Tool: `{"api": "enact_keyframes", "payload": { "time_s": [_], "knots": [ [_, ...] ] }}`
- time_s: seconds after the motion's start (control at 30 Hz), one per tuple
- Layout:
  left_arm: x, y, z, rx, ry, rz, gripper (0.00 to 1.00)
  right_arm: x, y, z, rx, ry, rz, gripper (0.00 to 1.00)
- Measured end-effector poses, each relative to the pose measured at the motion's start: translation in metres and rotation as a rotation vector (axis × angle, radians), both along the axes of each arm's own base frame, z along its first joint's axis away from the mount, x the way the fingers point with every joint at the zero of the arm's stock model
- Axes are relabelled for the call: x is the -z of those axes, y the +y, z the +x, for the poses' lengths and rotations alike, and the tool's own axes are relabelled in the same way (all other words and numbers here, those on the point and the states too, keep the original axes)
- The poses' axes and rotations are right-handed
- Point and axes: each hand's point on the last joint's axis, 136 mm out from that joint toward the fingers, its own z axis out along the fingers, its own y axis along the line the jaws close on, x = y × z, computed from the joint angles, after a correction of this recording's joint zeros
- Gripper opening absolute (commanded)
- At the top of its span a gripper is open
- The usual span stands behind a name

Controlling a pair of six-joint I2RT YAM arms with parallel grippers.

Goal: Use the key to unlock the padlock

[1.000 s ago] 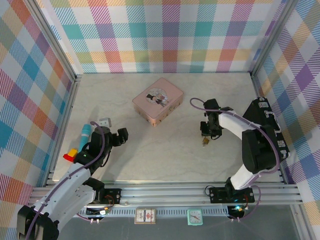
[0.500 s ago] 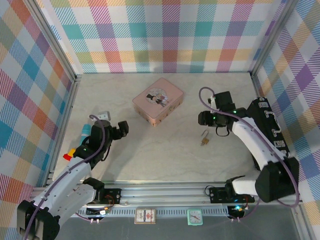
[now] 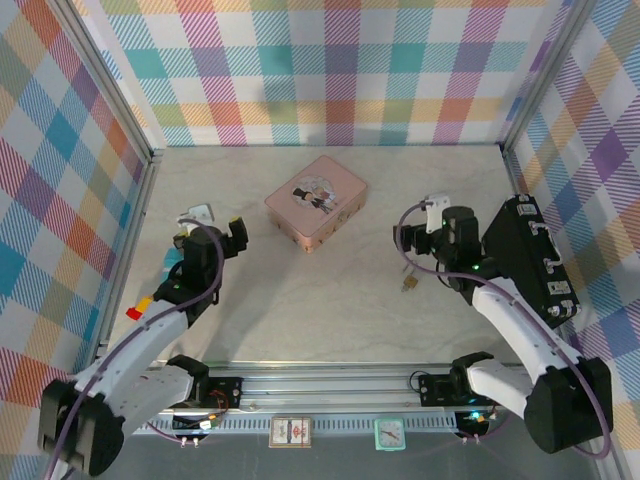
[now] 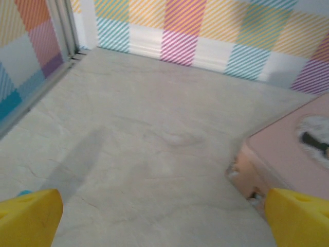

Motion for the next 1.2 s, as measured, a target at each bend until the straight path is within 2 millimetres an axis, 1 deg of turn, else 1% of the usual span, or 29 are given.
{"api": "enact_keyframes", "payload": {
  "time_s": [0.03,0.1,0.2,0.27,0.33,0.4,0.5,0.6,0.63,0.7,0.77,0.83,0.9,1.03,1.07,1.13,1.2],
  "knots": [
    [0.01,0.002,0.003,-0.007,0.009,0.031,1.0,0.009,-0.002,0.001,0.002,-0.002,-0.026,0.99],
    [0.037,0.007,0.006,-0.021,0.037,0.105,1.0,0.026,-0.009,0.005,0.016,-0.015,-0.069,0.99],
    [0.071,0.018,0.009,-0.04,0.093,0.205,1.0,0.045,-0.018,0.01,0.036,-0.032,-0.117,0.99],
    [0.083,0.024,0.016,-0.047,0.12,0.253,1.0,0.059,-0.025,0.013,0.055,-0.028,-0.151,1.0],
    [0.09,0.027,0.023,-0.036,0.12,0.276,1.0,0.069,-0.03,0.016,0.063,-0.025,-0.177,1.0],
    [0.095,0.026,0.027,-0.012,0.109,0.284,1.0,0.075,-0.033,0.017,0.065,-0.037,-0.19,1.0],
    [0.109,0.015,0.033,0.073,0.119,0.277,1.0,0.081,-0.038,0.02,0.073,-0.057,-0.185,1.0],
    [0.113,0.006,0.042,0.133,0.093,0.249,1.0,0.09,-0.04,0.021,0.06,-0.066,-0.182,0.99],
    [0.115,0.008,0.044,0.137,0.087,0.235,1.0,0.092,-0.039,0.022,0.051,-0.067,-0.176,0.99],
    [0.118,0.017,0.046,0.123,0.064,0.192,1.0,0.095,-0.035,0.023,0.016,-0.068,-0.149,0.99],
    [0.126,0.027,0.048,0.106,0.069,0.166,1.0,0.092,-0.03,0.025,-0.02,-0.088,-0.114,0.99],
    [0.135,0.031,0.051,0.119,0.1,0.136,1.0,0.085,-0.028,0.029,-0.044,-0.126,-0.077,0.99],
    [0.134,0.033,0.056,0.131,0.098,0.098,1.0,0.083,-0.032,0.032,-0.046,-0.141,-0.046,0.99],
    [0.129,0.029,0.061,0.158,0.082,0.063,1.0,0.085,-0.049,0.039,-0.004,-0.156,0.02,0.99],
    [0.13,0.027,0.061,0.165,0.083,0.057,1.0,0.089,-0.053,0.043,0.01,-0.155,0.041,0.99],
    [0.131,0.026,0.061,0.174,0.084,0.05,1.0,0.104,-0.06,0.042,0.03,-0.107,0.072,0.99],
    [0.131,0.024,0.061,0.18,0.083,0.046,1.0,0.109,-0.062,0.041,0.038,-0.086,0.096,0.99]
  ]
}}
